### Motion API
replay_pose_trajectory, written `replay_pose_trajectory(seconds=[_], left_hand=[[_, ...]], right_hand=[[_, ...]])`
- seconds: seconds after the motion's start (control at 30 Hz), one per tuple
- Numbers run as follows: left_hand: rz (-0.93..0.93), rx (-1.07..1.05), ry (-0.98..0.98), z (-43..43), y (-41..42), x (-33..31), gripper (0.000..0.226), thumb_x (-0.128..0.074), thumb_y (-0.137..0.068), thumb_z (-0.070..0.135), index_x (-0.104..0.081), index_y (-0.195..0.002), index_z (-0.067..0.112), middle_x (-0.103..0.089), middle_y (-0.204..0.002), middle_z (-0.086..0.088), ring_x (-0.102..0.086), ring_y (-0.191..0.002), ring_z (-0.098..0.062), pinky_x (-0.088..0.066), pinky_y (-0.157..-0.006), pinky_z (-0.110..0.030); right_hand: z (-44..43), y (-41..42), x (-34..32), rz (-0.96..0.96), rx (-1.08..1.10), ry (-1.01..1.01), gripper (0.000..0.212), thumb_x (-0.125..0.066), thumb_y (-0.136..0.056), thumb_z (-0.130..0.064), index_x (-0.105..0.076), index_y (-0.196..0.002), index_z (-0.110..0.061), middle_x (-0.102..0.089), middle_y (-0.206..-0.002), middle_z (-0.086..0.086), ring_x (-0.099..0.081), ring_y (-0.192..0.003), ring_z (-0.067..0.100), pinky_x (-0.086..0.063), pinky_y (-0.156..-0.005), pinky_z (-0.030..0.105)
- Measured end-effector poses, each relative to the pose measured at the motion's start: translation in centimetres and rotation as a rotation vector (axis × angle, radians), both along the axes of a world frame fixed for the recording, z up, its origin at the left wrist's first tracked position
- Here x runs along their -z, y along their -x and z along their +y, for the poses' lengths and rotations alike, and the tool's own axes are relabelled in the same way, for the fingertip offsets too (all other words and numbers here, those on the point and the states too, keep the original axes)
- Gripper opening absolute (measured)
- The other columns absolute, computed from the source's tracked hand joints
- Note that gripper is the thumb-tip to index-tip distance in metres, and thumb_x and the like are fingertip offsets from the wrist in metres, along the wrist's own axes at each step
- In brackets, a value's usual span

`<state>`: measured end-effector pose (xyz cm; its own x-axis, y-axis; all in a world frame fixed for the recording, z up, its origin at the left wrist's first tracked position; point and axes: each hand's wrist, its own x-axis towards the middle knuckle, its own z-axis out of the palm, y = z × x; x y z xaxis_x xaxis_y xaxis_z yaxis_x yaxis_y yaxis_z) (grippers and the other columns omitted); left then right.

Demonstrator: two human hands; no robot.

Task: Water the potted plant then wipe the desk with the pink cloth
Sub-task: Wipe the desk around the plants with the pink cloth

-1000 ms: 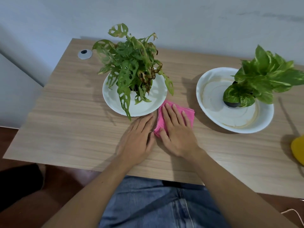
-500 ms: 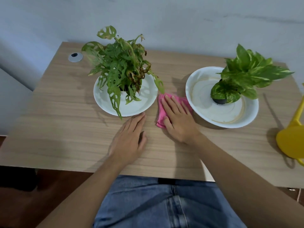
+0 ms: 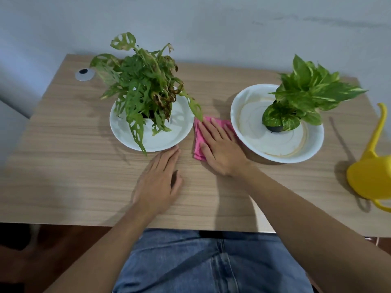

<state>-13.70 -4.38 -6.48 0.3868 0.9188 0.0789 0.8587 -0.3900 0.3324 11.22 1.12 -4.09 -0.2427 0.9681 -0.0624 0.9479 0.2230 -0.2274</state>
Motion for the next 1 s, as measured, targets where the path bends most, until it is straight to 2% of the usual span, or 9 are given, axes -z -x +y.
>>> replay_pose_trajectory(seconds=[0.17, 0.43, 0.57, 0.77, 0.9, 1.0], left_hand=[[-0.002, 0.007, 0.004, -0.2, 0.1, -0.2, 0.066, -0.042, -0.113, 0.040, -0.033, -0.174, 0.017, -0.031, -0.181, 0.005, -0.032, -0.166, -0.017, -0.031, -0.135, -0.044], [-0.019, 0.015, -0.013, -0.3, 0.1, 0.0, 0.066, -0.042, -0.112, 0.039, -0.034, -0.173, 0.015, -0.033, -0.180, 0.003, -0.034, -0.165, -0.017, -0.033, -0.135, -0.044], [-0.034, -0.010, -0.026, -0.3, -0.2, -0.1, 0.066, -0.044, -0.110, 0.037, -0.037, -0.172, 0.014, -0.035, -0.179, 0.002, -0.037, -0.164, -0.019, -0.033, -0.135, -0.043], [-0.036, -0.009, -0.003, -0.3, -0.4, -0.6, 0.066, -0.044, -0.110, 0.036, -0.036, -0.172, 0.015, -0.034, -0.179, 0.003, -0.035, -0.164, -0.016, -0.031, -0.136, -0.040], [-0.124, -0.045, -0.011, -0.7, -0.2, -1.1, 0.060, -0.051, -0.106, 0.028, -0.049, -0.164, 0.010, -0.046, -0.171, 0.000, -0.045, -0.157, -0.019, -0.040, -0.130, -0.041], [-0.198, -0.069, -0.025, -1.0, 0.2, -1.5, 0.054, -0.051, -0.104, 0.020, -0.057, -0.157, 0.009, -0.053, -0.164, 0.002, -0.054, -0.148, -0.019, -0.048, -0.122, -0.041]], right_hand=[[2.8, 1.1, -0.2, 0.013, -0.010, 0.031, 0.067, -0.014, -0.116, -0.051, -0.003, -0.178, -0.026, -0.002, -0.186, -0.006, 0.005, -0.172, 0.017, -0.003, -0.138, 0.051], [-5.4, -3.9, 0.3, -0.004, -0.056, -0.040, 0.066, -0.027, -0.119, -0.048, -0.005, -0.178, -0.029, 0.001, -0.185, -0.012, 0.005, -0.171, 0.008, -0.014, -0.139, 0.046], [-8.2, -4.0, 0.4, -0.051, -0.018, -0.062, 0.067, -0.029, -0.118, -0.048, -0.007, -0.178, -0.027, -0.002, -0.186, -0.010, 0.002, -0.172, 0.010, -0.016, -0.138, 0.048], [-3.6, -1.2, 0.4, -0.028, 0.000, -0.039, 0.066, -0.026, -0.117, -0.050, -0.010, -0.178, -0.028, -0.004, -0.186, -0.010, 0.000, -0.172, 0.012, -0.006, -0.139, 0.045], [1.4, 1.5, -0.1, -0.006, 0.021, 0.038, 0.069, -0.014, -0.114, -0.053, -0.008, -0.178, -0.026, -0.007, -0.186, -0.004, 0.001, -0.172, 0.018, -0.004, -0.139, 0.050], [1.6, 2.8, 0.0, -0.015, 0.071, 0.045, 0.070, -0.013, -0.113, -0.052, -0.010, -0.178, -0.025, -0.007, -0.186, -0.004, 0.001, -0.172, 0.018, -0.003, -0.139, 0.050]])
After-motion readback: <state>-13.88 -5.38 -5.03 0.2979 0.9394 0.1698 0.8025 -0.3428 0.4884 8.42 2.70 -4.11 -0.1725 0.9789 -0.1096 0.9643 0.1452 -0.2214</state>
